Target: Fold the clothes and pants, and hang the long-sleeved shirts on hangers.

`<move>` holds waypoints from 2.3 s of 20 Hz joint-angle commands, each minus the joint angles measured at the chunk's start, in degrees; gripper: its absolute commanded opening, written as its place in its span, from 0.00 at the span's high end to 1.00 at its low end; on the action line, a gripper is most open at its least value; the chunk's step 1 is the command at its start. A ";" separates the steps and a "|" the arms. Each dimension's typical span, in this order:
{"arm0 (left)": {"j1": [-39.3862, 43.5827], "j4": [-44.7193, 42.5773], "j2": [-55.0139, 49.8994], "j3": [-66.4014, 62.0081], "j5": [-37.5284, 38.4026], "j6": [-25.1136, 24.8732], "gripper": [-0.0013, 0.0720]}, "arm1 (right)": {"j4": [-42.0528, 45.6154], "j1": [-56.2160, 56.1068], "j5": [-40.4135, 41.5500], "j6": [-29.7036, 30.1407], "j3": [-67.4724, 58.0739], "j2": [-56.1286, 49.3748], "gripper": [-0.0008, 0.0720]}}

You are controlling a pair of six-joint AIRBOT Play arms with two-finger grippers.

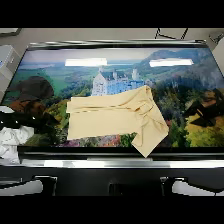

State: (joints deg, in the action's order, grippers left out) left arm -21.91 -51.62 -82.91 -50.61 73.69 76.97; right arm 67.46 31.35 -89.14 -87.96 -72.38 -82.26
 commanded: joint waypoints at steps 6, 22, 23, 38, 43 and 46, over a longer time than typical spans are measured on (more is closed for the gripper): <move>8.39 2.62 -0.50 9.88 -4.55 -2.60 0.33 | 3.06 2.38 -1.92 1.66 7.04 2.73 0.23; 13.25 3.65 3.48 9.79 -11.61 0.59 0.96 | -13.44 -1.07 17.20 14.12 23.34 0.70 0.23; 13.25 3.65 3.93 9.79 -11.61 0.68 0.96 | -12.55 -3.10 18.88 14.12 23.34 0.33 0.23; 13.05 3.65 18.14 -17.70 -16.20 -0.50 0.96 | -9.07 -10.91 21.44 10.97 -9.40 12.28 0.93; 11.74 -1.38 28.24 -53.42 -25.29 -0.48 0.96 | -4.63 -10.91 25.70 10.69 -41.66 22.60 0.93; 11.76 -2.40 34.45 -57.02 -24.96 0.76 0.96 | -4.15 -10.91 24.30 7.63 -43.30 30.95 0.93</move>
State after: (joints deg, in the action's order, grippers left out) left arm -9.91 -51.70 -53.87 -99.66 50.54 76.53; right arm 62.15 20.49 -64.64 -78.24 -109.36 -58.08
